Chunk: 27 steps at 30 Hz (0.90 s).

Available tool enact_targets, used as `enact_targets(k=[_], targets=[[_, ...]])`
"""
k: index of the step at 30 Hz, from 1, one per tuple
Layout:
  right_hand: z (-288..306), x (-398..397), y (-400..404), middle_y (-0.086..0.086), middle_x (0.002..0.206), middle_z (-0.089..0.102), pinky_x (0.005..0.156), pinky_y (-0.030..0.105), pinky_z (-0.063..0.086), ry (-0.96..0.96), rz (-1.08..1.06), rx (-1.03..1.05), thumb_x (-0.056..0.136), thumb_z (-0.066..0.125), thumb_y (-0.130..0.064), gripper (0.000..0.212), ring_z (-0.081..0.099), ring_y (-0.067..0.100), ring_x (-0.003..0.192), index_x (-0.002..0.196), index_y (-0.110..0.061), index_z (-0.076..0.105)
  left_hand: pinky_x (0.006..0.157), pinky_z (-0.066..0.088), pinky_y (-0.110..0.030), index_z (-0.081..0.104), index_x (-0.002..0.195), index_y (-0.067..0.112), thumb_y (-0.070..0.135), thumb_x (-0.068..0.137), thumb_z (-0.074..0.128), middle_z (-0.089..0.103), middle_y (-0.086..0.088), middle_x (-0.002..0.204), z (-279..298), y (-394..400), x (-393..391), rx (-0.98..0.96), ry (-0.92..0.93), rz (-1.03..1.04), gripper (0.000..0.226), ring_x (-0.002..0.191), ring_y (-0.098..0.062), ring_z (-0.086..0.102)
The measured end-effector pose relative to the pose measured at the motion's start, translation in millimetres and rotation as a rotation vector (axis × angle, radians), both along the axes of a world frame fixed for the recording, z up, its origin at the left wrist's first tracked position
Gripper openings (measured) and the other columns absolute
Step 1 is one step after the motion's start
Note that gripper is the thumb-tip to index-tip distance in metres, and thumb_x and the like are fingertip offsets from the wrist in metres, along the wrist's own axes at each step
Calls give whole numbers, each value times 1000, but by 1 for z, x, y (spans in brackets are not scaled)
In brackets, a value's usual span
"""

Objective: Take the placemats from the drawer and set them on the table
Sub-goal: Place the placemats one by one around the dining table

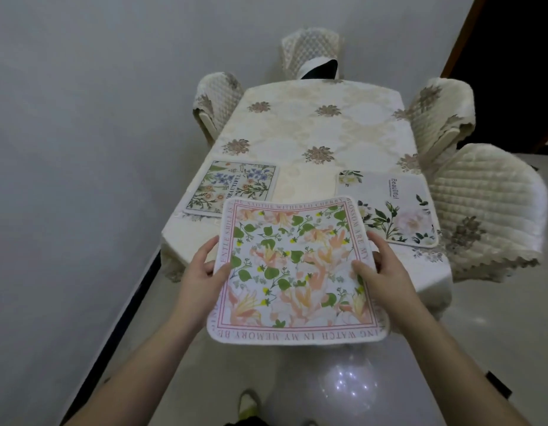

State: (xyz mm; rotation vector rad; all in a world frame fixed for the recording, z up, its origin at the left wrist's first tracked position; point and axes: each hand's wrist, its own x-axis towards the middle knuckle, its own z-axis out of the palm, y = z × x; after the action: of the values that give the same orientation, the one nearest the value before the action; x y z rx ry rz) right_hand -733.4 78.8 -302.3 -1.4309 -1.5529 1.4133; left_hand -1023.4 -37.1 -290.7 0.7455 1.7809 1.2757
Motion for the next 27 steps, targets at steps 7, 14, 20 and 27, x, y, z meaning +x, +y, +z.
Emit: enact_targets(k=[7, 14, 20, 27], targets=[[1, -38, -2, -2, 108, 72, 70, 48, 61, 38, 138, -20, 95, 59, -16, 58, 74, 18, 83, 141, -43, 37, 69, 61, -54, 45, 141, 35, 7, 96, 61, 77, -9, 100, 6, -38, -23, 11, -44, 129, 55, 82, -34, 76], [4, -106, -15, -4, 101, 73, 66, 45, 61, -24, 286, -12, 95, 61, -22, 55, 74, 17, 74, 142, -38, 38, 68, 61, -53, 46, 134, 43, 12, 95, 63, 77, -9, 98, 6, -92, -58, 1, -48, 310, 53, 79, -33, 76], [6, -175, -44, -4, 109, 72, 68, 46, 61, -32, 434, 27, 95, 61, -21, 58, 74, 15, 80, 144, -40, 36, 66, 62, -47, 47, 137, 43, 12, 96, 62, 77, -9, 97, -7, -150, -94, 16, -9, 443, 53, 78, -30, 76], [11, -259, -94, -1, 106, 72, 66, 43, 62, -50, 526, 47, 95, 60, -19, 59, 74, 14, 78, 144, -40, 34, 69, 61, -54, 45, 139, 43, 17, 97, 62, 77, -8, 100, -18, -219, -159, -5, -33, 536, 51, 79, -31, 76]])
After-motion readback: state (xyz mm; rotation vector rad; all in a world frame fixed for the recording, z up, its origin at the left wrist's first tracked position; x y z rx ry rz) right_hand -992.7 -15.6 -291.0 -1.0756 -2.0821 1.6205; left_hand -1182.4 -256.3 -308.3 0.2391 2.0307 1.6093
